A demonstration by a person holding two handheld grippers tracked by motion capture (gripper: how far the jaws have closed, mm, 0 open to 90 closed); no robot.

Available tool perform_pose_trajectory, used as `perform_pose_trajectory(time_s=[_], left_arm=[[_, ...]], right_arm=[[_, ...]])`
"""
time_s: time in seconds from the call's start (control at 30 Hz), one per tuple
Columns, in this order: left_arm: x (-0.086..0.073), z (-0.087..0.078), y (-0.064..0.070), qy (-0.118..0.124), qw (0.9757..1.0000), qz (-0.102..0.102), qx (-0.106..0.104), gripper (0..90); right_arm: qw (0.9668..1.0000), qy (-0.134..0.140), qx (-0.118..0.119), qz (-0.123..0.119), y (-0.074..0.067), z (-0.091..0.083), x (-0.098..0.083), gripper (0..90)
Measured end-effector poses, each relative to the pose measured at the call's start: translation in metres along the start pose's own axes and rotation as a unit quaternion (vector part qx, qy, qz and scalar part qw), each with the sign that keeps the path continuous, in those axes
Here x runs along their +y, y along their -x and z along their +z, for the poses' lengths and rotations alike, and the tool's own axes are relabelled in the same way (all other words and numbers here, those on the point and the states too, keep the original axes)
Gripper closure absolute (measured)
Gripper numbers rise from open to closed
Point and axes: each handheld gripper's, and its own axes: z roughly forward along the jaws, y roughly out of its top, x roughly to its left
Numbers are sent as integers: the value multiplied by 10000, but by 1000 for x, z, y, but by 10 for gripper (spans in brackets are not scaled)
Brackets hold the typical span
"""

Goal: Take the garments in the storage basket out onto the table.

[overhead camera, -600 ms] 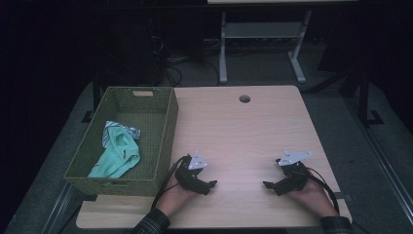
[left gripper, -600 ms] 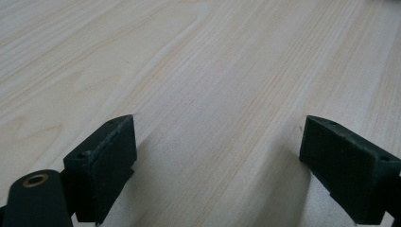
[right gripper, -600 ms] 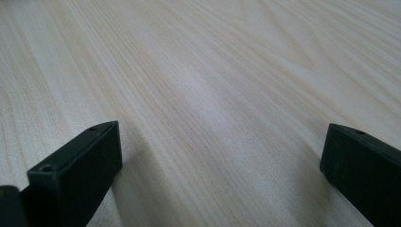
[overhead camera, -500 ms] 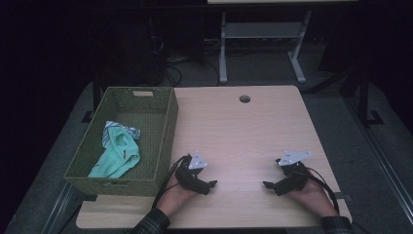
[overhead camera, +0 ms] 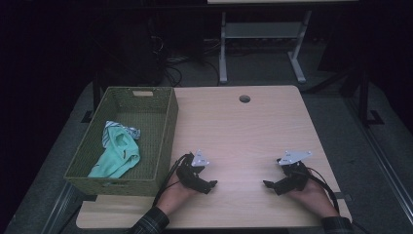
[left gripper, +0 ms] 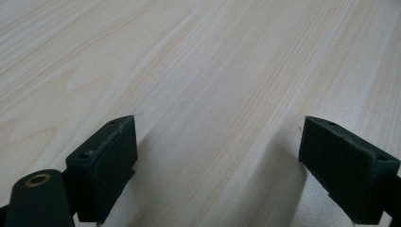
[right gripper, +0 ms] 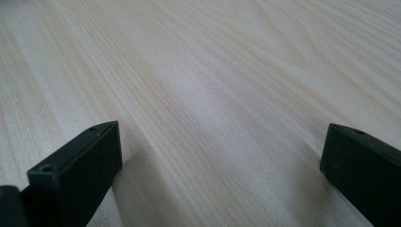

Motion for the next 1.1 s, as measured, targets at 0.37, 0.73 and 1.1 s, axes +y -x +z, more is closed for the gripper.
perform_pose_trajectory(time_s=[0.37,0.73,1.1], left_arm=[[6,-5,-3,-87,9999,-89,-56,116],[15,-14,-4,-87,9999,-56,-53,118],[29,-27,-3,-42,10000,25,20,121]], right_arm=[[10000,11,-27,16,0,0,0,0],[10000,13,-37,27,0,0,0,0],[10000,8,-54,50,0,0,0,0]])
